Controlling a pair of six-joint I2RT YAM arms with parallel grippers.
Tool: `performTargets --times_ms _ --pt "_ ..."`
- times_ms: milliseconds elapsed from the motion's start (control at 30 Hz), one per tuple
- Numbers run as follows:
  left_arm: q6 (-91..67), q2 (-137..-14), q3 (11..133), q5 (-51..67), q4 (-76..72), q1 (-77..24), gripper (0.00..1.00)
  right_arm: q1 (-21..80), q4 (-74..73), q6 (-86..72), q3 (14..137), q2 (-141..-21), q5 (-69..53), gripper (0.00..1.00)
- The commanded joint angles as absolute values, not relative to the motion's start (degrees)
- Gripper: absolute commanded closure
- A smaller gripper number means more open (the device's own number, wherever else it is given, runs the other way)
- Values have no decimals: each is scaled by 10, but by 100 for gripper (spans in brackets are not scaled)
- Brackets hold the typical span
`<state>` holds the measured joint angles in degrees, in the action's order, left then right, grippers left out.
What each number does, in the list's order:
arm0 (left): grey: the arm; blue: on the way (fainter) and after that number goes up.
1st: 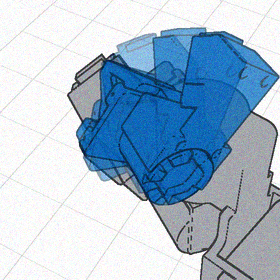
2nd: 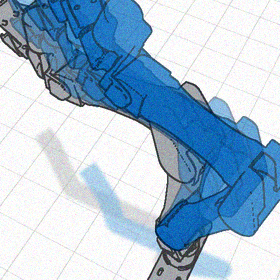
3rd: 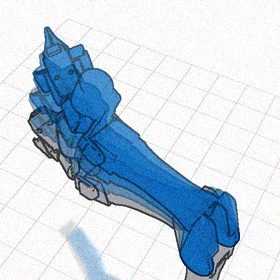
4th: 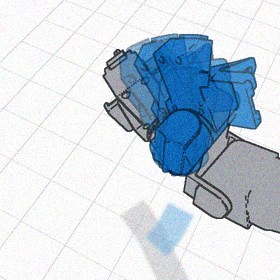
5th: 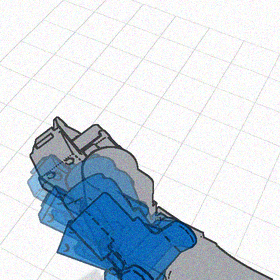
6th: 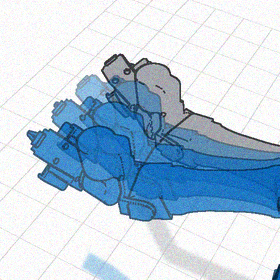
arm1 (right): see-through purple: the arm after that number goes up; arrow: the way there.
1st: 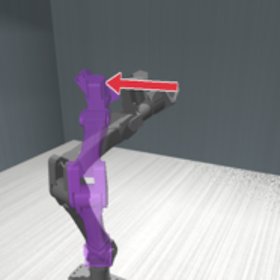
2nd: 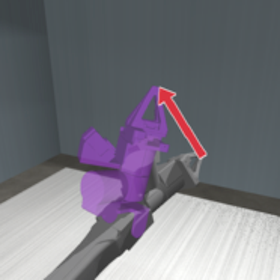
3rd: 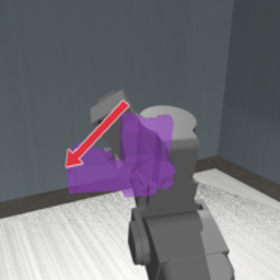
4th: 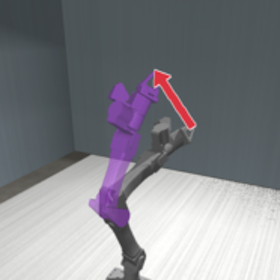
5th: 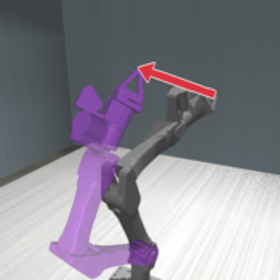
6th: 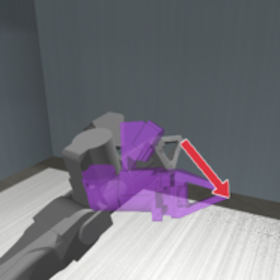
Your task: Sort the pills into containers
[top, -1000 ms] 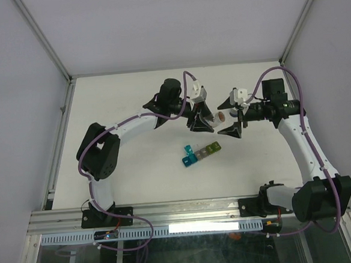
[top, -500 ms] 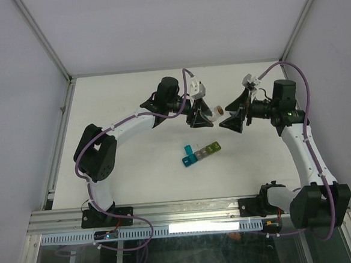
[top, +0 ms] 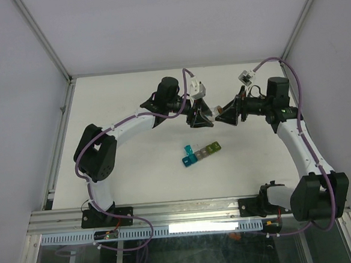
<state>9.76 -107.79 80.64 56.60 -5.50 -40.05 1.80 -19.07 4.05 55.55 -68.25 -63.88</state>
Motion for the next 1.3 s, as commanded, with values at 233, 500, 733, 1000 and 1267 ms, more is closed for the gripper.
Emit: performTargets --times_ms 233,500,733,1000,1267 --pt "98 -1063 827 573 -72 -402 100 27 -154 0 566 -682 -631 39" --pt "101 -1064 829 577 -69 -404 100 27 -143 -12 568 -688 -628 45" --pt "106 -1067 832 580 -61 -405 100 27 -136 -8 565 -687 -641 61" --pt "130 -1067 837 607 -28 -405 100 26 -198 168 562 -694 -723 83" --pt "184 -1056 833 624 27 -404 100 35 -532 757 682 -769 -744 100"
